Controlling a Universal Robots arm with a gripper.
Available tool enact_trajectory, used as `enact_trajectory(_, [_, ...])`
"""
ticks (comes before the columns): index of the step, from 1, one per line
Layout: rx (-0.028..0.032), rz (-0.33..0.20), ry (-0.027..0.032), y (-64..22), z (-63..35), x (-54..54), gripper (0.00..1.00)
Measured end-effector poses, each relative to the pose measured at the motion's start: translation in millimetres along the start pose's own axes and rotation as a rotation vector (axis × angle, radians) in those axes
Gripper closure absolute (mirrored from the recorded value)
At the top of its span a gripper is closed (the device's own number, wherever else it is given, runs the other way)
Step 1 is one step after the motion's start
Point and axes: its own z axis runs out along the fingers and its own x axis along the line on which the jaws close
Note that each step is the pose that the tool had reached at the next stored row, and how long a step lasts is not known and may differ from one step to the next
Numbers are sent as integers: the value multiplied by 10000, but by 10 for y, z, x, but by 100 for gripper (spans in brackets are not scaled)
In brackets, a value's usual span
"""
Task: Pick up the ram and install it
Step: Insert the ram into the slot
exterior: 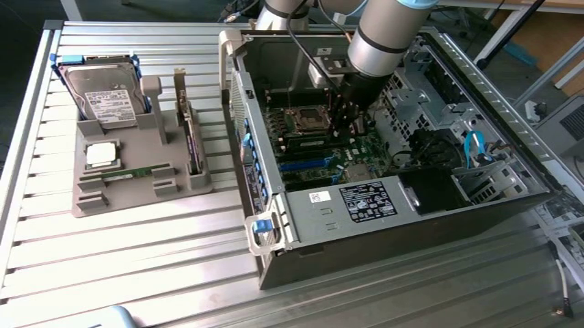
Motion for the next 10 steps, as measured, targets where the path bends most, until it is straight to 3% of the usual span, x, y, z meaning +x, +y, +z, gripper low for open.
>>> enact_trajectory(6, [0, 0, 0, 0, -3, 0, 81])
enact_trajectory(10, [0, 0, 0, 2, -101, -3, 81])
